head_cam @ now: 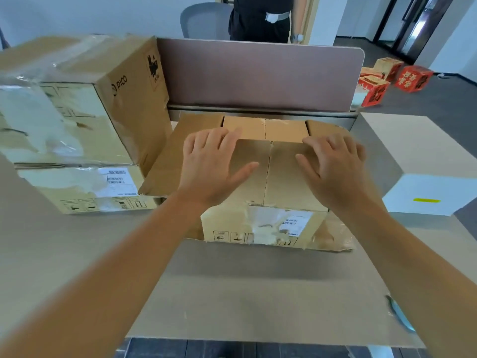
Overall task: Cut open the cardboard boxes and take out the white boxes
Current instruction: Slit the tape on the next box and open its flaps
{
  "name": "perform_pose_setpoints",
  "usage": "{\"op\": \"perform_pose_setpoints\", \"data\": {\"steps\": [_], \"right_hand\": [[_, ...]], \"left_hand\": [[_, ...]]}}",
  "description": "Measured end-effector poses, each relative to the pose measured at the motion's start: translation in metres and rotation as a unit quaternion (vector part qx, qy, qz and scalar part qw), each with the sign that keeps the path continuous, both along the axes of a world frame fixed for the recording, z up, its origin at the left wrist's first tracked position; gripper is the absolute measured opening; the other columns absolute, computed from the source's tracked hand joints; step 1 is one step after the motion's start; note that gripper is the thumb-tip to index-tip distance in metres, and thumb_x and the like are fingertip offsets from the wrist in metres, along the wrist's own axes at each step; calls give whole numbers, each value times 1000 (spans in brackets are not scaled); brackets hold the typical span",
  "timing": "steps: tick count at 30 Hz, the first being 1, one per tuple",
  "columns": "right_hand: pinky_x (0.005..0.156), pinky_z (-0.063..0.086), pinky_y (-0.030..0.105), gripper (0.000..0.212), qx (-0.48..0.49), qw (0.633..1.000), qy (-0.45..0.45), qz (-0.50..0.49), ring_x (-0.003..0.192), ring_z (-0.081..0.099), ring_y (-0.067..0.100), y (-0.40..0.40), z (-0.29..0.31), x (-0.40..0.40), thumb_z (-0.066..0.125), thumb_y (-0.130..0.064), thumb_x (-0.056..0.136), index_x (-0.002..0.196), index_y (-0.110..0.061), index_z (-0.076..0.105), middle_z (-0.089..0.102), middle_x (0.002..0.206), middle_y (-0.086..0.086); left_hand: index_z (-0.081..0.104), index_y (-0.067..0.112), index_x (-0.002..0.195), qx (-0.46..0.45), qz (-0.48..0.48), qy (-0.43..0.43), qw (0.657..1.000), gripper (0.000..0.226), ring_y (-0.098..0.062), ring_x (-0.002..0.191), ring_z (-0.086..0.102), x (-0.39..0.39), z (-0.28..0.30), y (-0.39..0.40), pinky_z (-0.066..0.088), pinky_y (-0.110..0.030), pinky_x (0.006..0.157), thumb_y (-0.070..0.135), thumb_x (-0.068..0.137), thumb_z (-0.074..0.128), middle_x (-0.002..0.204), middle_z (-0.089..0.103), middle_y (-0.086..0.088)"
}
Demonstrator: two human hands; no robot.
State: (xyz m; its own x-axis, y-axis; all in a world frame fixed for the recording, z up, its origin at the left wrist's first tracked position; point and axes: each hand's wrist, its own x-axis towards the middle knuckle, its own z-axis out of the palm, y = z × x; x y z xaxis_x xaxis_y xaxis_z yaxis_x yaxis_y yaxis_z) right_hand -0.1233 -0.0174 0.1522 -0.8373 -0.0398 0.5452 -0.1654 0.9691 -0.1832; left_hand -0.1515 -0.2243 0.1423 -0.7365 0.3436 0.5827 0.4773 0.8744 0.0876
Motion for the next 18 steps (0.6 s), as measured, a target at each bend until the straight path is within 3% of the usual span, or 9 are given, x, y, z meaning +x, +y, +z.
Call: {"op": "perform_pose_setpoints", "data": {"steps": [3,5,7,9,11,13,15,18], "right_hand": [[81,22,33,54,-7,999,44,27,93,54,31,0,1,37,25,-43,84,104,-11,64,64,96,10],[73,29,32,46,-28,997,62,47,73,55,29,-2,-3,60,29,-39,86,84,-10,65,63,75,9],[61,32,28,44,-42,996,51,63,54,44,23,-5,-10,79,28,-40,87,60,-15,52,48,55,1],[54,22,24,44,-44,997,9,63,49,33,15,-7,-19,94,24,-45,86,52,-20,34,33,50,-5],[48,20,24,48,-36,995,-52,73,49,31,12,-9,-30,106,20,-49,86,47,-22,27,29,49,-6],[57,34,27,52,-11,985,-150,80,59,40,14,-8,-43,115,26,-47,93,51,-20,39,37,57,-3],[69,38,30,48,18,962,-262,69,76,50,19,-7,-56,117,29,-43,96,72,-11,57,47,76,3],[83,42,33,39,57,933,-349,67,97,53,24,-6,-72,112,32,-37,96,103,-9,58,48,99,7]], "left_hand": [[59,8,115,4,9,55,998,74,-31,91,58,39,-1,-5,26,-34,83,59,93,12,98,63,-10],[61,8,114,5,21,48,999,69,-31,87,59,66,-6,-7,32,-36,82,55,94,14,94,65,-9],[62,7,113,0,32,17,999,59,-32,85,61,91,-14,-7,41,-41,80,47,94,24,91,67,-8],[66,10,105,-7,41,-15,999,51,-33,82,63,112,-27,-8,43,-42,75,42,90,30,87,68,-7],[67,15,92,0,48,-67,997,52,-31,82,61,128,-38,-7,38,-37,74,46,87,25,86,66,-4],[66,18,97,-11,62,-166,984,70,-30,97,57,137,-49,-2,36,-36,81,57,81,11,101,63,-4],[57,23,120,-78,83,-271,956,86,-25,122,43,138,-60,0,32,-37,98,67,74,-1,131,49,-4],[33,24,142,-176,90,-358,913,64,-23,140,17,133,-73,6,19,-38,112,61,92,19,154,17,-5]]}}
